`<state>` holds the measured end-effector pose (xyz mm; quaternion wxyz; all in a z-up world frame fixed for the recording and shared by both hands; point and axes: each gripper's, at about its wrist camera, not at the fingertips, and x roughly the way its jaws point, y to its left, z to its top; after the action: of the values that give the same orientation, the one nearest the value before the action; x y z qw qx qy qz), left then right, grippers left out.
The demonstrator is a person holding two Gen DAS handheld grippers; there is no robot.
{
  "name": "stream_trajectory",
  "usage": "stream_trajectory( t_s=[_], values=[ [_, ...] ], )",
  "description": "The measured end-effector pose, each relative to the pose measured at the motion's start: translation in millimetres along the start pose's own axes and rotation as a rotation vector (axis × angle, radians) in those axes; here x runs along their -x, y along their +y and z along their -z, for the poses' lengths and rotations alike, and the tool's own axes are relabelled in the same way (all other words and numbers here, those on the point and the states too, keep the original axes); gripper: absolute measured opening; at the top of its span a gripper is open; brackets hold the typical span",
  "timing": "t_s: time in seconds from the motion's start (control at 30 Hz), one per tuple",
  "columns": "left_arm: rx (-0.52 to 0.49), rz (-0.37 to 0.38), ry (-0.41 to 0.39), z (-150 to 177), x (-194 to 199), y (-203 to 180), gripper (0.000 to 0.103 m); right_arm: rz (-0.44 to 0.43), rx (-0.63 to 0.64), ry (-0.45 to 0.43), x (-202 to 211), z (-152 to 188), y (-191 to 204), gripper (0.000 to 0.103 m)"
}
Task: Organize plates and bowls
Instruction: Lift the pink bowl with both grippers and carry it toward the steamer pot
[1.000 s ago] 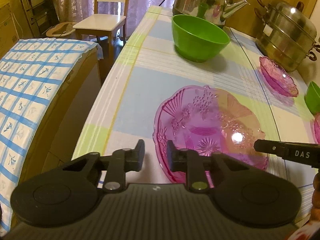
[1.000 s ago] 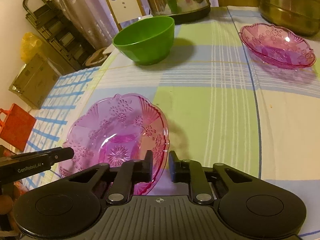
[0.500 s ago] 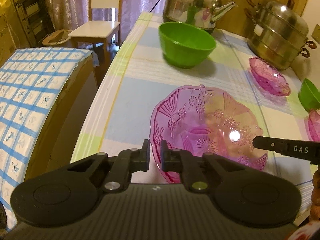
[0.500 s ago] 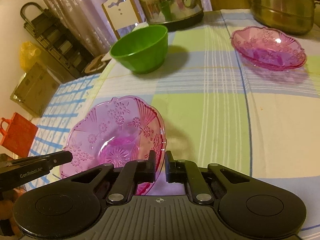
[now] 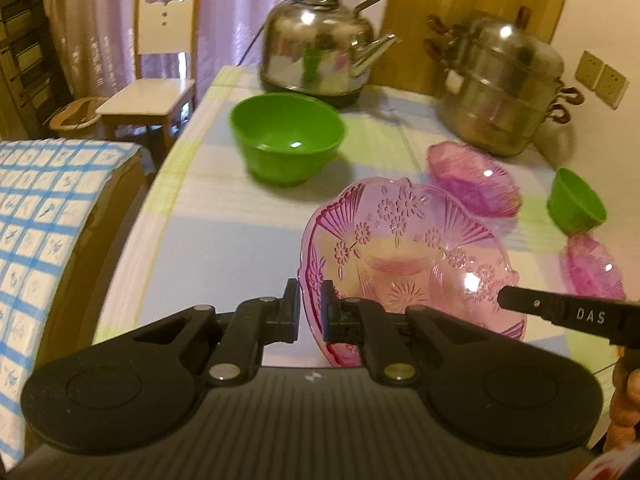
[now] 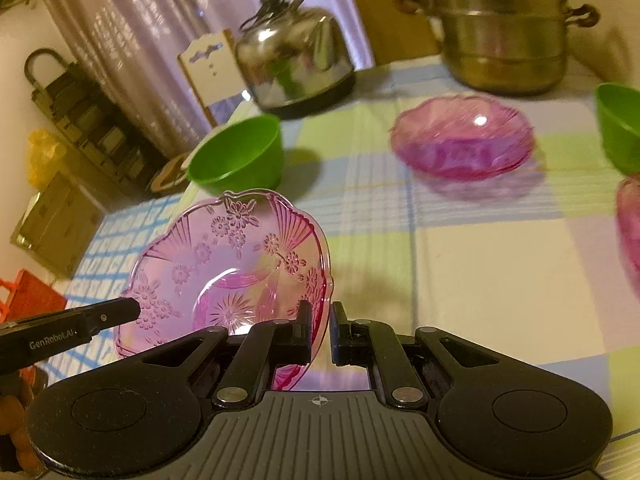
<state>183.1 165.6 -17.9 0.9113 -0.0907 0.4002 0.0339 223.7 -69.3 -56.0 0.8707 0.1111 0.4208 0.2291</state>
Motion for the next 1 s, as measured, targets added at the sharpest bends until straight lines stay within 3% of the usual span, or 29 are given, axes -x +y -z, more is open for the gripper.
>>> stream_trajectory(
  t_s=[0.5,1.0],
  values=[
    [-0.045,0.145,-0.034,-54,-62,-94,0.008,0.131,-0.072,-0.102,37,-40,-80,0.009],
    [-0.066,0.204,-0.049,-112,-158,-150,0.008,0.207,-0.142,-0.128,-5,-108,-156,0.009]
  ],
)
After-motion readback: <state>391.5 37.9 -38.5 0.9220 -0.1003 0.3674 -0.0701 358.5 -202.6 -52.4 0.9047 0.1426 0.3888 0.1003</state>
